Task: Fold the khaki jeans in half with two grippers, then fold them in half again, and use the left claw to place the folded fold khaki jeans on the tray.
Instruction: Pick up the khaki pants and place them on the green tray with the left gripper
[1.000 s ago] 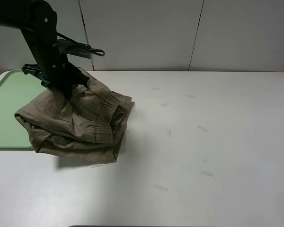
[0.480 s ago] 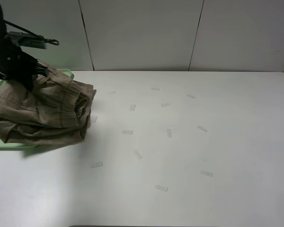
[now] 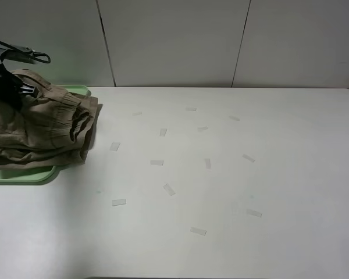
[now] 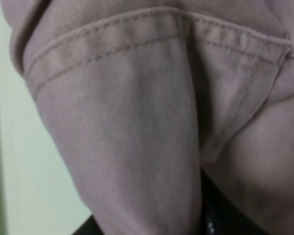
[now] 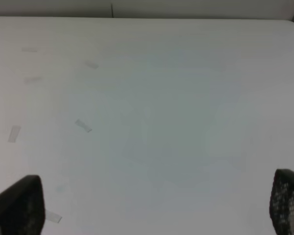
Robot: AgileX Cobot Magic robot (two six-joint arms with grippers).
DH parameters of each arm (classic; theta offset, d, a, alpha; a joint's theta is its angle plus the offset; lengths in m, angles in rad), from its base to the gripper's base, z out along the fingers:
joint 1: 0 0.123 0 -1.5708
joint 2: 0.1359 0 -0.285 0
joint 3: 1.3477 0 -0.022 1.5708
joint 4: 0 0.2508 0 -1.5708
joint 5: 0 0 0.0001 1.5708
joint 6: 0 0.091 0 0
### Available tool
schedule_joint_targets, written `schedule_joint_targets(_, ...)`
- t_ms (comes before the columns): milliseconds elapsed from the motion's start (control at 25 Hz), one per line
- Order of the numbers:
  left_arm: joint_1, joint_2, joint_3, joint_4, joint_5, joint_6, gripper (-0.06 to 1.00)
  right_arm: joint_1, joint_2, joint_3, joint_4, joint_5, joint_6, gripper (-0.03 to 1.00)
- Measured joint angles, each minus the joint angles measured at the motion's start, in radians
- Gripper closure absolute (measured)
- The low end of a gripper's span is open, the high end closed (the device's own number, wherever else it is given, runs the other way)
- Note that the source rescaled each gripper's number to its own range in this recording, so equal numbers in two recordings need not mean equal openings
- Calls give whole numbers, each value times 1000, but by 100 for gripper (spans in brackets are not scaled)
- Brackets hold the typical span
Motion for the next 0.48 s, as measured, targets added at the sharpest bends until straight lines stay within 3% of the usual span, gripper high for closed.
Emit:
schedule_joint_targets(280, 15, 26, 0, 57, -25, 42, 76, 0, 0, 0, 0, 0, 0, -3)
schedule_joint_targets(480, 65, 28, 0, 131, -21, 46, 76, 0, 0, 0, 0, 0, 0, -3)
